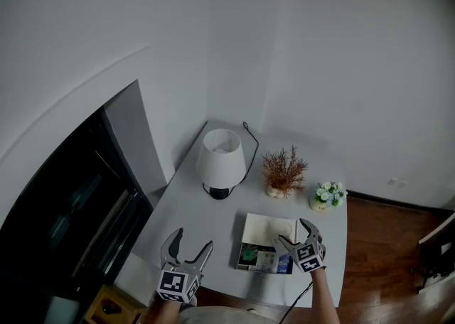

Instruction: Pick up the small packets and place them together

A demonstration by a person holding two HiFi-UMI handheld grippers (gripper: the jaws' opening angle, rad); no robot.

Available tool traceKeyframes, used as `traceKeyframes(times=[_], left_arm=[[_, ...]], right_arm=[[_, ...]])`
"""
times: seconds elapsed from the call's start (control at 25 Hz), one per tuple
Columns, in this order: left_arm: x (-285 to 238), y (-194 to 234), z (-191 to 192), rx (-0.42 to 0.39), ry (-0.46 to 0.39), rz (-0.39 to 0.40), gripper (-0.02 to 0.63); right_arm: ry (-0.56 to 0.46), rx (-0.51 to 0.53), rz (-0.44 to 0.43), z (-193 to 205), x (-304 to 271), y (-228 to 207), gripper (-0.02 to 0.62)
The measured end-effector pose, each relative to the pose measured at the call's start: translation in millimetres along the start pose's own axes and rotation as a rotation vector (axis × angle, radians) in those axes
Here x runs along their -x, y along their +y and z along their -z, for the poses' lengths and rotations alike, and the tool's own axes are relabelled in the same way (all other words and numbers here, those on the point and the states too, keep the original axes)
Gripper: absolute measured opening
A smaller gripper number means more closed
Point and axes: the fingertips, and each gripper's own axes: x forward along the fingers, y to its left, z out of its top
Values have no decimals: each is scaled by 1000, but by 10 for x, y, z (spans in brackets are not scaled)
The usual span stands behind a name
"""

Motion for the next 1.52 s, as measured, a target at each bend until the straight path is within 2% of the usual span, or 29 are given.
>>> traceKeyframes(times=[0.08, 0.16, 0.36, 0.48, 0.64, 0.68, 0.72, 0.76, 0.84, 0.92, 1.12, 1.32, 1.52], left_arm=[[-29, -49, -36, -2, -5, 17, 367], [-44, -112, -58, -1, -9, 35, 365], [-35, -284, -137, -10, -36, 78, 359], [-3, -400, -164, -25, -61, 111, 360], [13, -583, -143, 2, -56, 181, 369], [5, -612, -132, 23, -42, 199, 362], [1, -626, -127, 41, -34, 211, 362], [5, -626, -129, 49, -36, 212, 359], [29, -614, -140, 40, -48, 199, 356], [52, -605, -146, 24, -52, 187, 356], [107, -515, -87, 0, -26, 154, 356], [209, -401, 2, 5, -1, 113, 356], [313, -273, 73, 25, 13, 70, 356]], right_arm=[[-146, -111, 83, -308, 326, -57, 402], [-252, -164, 146, -561, 646, -49, 402], [-474, -245, 209, -1085, 1330, 142, 365], [-572, -278, 211, -1212, 1570, 309, 365], [-619, -326, 198, -1224, 1652, 429, 364], [-623, -326, 170, -1241, 1653, 461, 350], [-623, -320, 132, -1263, 1645, 501, 296], [-619, -314, 92, -1272, 1622, 537, 273], [-580, -310, 27, -1203, 1526, 593, 273], [-495, -307, -33, -1029, 1363, 653, 273], [-172, -292, -299, -433, 691, 1118, 273], [158, -67, -480, 174, 63, 1653, 273], [352, 114, -556, 495, -502, 1910, 273]])
